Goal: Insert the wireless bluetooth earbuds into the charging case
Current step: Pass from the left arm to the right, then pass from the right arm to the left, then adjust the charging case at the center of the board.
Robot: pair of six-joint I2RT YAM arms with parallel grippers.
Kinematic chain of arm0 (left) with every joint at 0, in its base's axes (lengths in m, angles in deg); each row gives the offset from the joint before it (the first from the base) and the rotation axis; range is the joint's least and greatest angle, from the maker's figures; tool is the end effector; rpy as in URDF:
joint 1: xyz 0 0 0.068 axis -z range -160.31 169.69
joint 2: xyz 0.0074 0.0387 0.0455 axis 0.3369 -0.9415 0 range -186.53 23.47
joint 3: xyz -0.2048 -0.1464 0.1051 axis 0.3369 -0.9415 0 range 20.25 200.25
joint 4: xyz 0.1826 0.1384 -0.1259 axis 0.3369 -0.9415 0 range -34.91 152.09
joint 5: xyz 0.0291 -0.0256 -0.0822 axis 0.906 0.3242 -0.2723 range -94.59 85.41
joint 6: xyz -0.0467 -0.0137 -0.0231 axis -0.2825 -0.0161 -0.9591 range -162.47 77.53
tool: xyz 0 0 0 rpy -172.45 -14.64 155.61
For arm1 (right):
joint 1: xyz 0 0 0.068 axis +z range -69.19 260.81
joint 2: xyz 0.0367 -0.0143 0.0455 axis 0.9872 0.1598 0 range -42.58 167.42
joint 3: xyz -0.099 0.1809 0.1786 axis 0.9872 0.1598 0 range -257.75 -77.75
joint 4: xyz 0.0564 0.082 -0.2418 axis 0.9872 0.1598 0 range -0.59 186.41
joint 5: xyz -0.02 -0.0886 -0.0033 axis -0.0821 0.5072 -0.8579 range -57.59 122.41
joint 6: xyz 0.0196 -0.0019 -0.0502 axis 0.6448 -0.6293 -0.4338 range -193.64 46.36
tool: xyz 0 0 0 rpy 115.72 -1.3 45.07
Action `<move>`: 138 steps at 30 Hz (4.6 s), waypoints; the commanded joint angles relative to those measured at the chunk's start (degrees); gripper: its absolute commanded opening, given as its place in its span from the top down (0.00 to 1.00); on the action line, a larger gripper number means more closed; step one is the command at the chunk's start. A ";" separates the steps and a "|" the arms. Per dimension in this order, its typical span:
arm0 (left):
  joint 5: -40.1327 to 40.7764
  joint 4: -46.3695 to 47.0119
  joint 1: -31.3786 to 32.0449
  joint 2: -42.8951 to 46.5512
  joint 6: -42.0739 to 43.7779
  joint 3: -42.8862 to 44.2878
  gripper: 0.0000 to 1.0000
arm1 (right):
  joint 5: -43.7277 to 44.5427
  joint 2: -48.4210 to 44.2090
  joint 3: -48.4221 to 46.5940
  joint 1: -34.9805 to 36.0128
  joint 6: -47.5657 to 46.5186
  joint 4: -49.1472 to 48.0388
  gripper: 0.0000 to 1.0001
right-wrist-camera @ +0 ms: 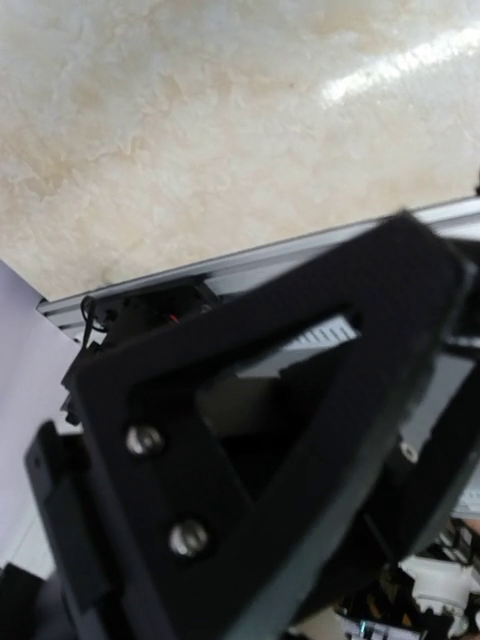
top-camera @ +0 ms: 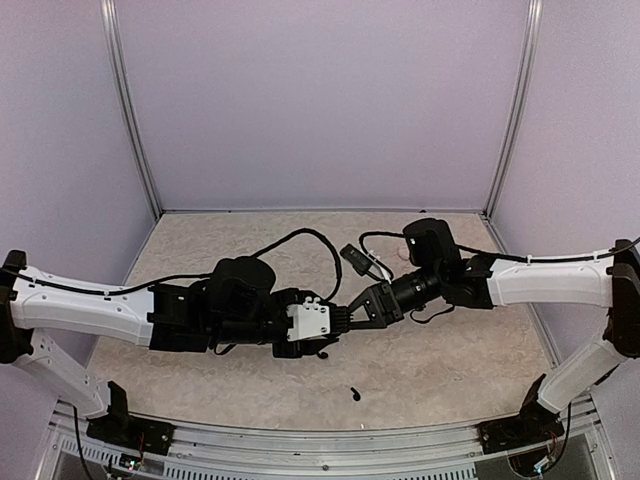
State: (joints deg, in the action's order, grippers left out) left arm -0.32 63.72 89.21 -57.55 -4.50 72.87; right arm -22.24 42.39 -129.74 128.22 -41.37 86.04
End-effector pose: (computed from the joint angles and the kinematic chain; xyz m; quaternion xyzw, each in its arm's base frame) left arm 0.1146 -0.2994 0.2613 0.6747 0.5189 -0.1120 0.5128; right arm 0.1933 0.2532 0.2467 -0.3300 0.7308 0.5909 0.0889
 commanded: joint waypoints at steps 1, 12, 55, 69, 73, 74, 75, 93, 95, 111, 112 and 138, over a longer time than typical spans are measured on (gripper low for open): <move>-0.54 0.12 0.58 -0.46 0.76 1.66 0.64 | 1.79 0.78 -2.05 0.65 0.42 -1.07 0.52; 3.53 2.06 1.01 -0.52 -1.20 0.90 0.45 | 2.36 0.57 -1.94 0.61 0.13 -0.63 0.74; 15.32 25.92 5.59 13.56 14.52 -15.45 0.10 | -1.83 -9.71 4.52 -3.47 19.26 -18.90 0.84; 27.72 37.62 15.64 10.45 43.15 -19.79 0.31 | -3.83 -8.12 0.88 3.11 23.08 -12.72 0.83; 28.39 40.51 16.51 9.89 46.18 -20.57 0.37 | -3.62 -7.89 1.30 3.76 23.30 -12.65 0.83; 28.23 40.21 16.58 9.90 46.48 -20.54 0.38 | -3.62 -7.77 1.40 3.83 23.36 -12.70 0.83; 28.10 39.91 16.57 9.94 46.95 -20.45 0.39 | -3.70 -7.65 1.37 3.92 23.29 -12.64 0.83; 28.48 40.77 17.55 6.98 53.47 -19.91 0.60 | -3.81 -5.38 3.56 5.57 26.56 -17.01 0.83; 28.79 40.89 17.82 6.77 53.92 -19.84 0.62 | -3.81 -5.11 3.56 5.75 26.54 -17.01 0.83; 29.70 41.23 18.64 6.98 54.40 -20.02 0.83 | -4.43 -3.40 4.42 6.06 29.13 -19.97 0.60; 29.68 41.14 18.61 7.13 54.07 -20.09 0.85 | -4.12 -3.67 4.17 5.90 28.63 -19.27 0.54; -13.13 -7.66 -0.31 8.77 -4.54 8.11 0.90 | 21.46 -27.51 -6.90 -4.38 -21.41 10.11 0.01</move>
State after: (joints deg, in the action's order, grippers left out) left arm 3.23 63.91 93.49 -48.61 4.38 76.52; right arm 0.20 13.84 -133.17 123.96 -54.66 90.43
